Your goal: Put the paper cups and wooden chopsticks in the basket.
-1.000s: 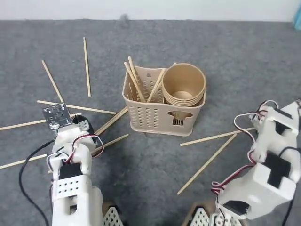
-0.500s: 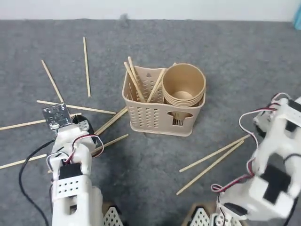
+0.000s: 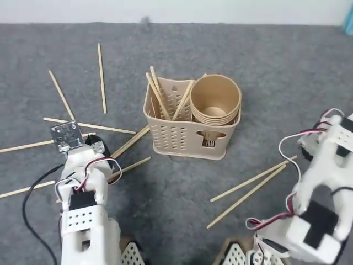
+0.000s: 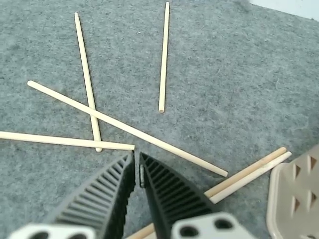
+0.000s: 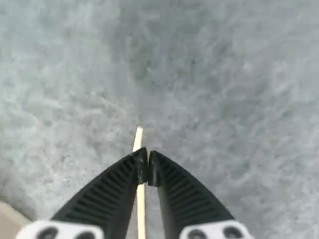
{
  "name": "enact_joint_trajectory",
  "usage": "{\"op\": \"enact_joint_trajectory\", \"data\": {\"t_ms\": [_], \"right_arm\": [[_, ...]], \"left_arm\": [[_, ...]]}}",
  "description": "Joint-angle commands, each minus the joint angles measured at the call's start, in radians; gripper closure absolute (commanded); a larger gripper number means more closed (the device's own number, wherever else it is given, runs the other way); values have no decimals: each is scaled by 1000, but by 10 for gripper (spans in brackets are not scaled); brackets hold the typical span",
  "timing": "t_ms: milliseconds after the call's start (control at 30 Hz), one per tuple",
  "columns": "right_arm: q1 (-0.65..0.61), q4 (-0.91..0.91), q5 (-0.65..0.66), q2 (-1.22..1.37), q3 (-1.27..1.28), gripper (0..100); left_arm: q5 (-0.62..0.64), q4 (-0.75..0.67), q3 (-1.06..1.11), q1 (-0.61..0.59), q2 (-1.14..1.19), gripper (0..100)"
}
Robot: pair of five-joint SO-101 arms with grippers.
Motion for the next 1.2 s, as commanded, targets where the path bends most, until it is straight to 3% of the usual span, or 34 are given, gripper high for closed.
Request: {"op": "enact_joint_trajectory", "data": {"t_ms": [0, 233, 433, 1167], "right_arm": [[-47, -35, -68, 39, -15, 991], [-74, -84, -74, 131, -18, 895], [-73, -116, -72, 143, -18, 938], [-67, -142, -28, 145, 3, 939]], "left_arm": [[-8, -32, -4, -6, -17, 987], [-8, -32, -4, -6, -17, 987], [-8, -32, -5, -6, -17, 987], [-8, -32, -5, -6, -17, 987]]}}
